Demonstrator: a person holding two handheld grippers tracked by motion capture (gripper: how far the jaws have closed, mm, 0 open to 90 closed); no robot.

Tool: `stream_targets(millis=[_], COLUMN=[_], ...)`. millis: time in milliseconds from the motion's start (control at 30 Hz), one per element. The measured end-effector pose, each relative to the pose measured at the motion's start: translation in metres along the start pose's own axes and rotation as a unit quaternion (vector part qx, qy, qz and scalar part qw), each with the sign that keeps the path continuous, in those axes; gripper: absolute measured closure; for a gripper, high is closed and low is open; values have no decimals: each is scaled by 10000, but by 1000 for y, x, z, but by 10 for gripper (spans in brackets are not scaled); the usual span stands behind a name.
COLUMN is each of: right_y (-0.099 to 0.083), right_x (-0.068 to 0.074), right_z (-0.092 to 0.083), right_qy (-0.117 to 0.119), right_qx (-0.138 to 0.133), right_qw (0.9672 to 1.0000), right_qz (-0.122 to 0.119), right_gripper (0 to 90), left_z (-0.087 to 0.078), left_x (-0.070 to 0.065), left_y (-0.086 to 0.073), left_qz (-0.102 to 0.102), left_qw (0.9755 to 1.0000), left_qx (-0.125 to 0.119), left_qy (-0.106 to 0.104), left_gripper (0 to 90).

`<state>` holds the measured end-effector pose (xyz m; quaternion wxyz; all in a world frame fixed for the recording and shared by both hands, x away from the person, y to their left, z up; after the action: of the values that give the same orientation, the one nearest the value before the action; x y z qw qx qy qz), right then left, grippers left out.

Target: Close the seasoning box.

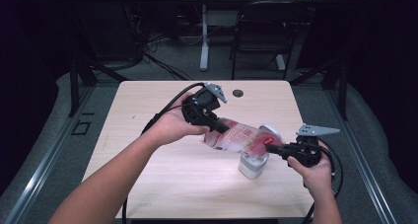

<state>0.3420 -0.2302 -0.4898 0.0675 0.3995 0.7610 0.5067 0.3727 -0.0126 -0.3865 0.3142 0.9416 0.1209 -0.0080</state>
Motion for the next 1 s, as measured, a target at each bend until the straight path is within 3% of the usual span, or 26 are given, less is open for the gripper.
stream_targets(millis=[533,1000], right_y=[1,-3], right_x=[-1,-3], right_z=[1,5], right_qy=[55,138], right_qx=[-200,-189], right_qw=[9998,9997], right_qz=[72,28], right_gripper=[840,808], left_z=[1,5], left_x=[2,5], left_y=[-10,-27], left_qz=[-42,-161], left_qw=[10000,9997], left_qx=[-54,-135], left_qy=[7,-101], left_gripper=[820,816])
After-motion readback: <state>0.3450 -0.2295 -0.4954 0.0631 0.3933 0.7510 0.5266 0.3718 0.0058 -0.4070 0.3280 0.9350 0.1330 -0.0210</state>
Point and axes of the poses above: each handheld gripper's, and its own axes: z roughly forward along the jaws, y roughly out of its top, x roughly to its left, the point moved 7 cm from there along z, roughly forward along the jaws
